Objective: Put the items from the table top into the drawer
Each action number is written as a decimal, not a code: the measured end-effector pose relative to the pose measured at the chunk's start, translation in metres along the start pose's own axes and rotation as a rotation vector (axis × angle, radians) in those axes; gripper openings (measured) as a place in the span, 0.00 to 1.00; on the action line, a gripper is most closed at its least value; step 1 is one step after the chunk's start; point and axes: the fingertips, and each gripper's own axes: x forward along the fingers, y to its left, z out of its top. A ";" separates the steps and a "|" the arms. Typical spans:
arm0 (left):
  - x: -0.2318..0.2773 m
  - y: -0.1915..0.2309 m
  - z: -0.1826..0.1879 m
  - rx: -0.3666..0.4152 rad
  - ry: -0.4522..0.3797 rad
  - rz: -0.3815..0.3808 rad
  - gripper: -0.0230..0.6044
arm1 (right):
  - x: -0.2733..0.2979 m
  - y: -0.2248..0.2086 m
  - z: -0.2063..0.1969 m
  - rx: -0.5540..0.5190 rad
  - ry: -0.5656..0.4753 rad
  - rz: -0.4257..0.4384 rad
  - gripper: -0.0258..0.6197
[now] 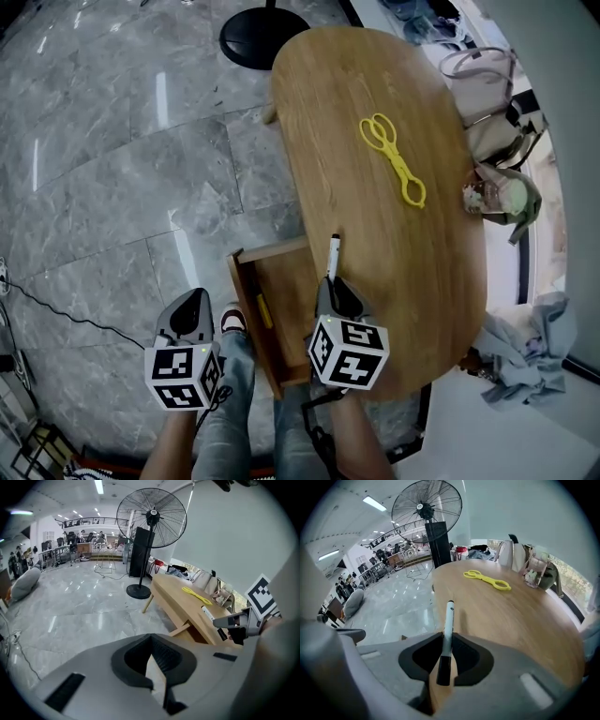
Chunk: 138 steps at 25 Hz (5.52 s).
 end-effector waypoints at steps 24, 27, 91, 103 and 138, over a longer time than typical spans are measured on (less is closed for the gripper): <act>0.001 0.038 -0.034 -0.060 0.034 0.056 0.03 | 0.014 0.062 -0.085 -0.175 0.219 0.170 0.24; 0.004 0.040 -0.030 -0.059 0.031 0.057 0.03 | 0.013 0.061 -0.079 -0.197 0.211 0.170 0.24; 0.143 -0.102 0.068 -0.183 -0.084 -0.022 0.03 | 0.128 -0.157 0.185 -0.747 0.161 -0.001 0.27; 0.140 -0.104 0.060 -0.174 -0.082 -0.033 0.03 | 0.141 -0.155 0.190 -0.704 0.176 0.024 0.27; 0.123 -0.083 0.034 -0.160 -0.082 -0.034 0.03 | 0.141 -0.146 0.187 -0.643 0.196 -0.009 0.22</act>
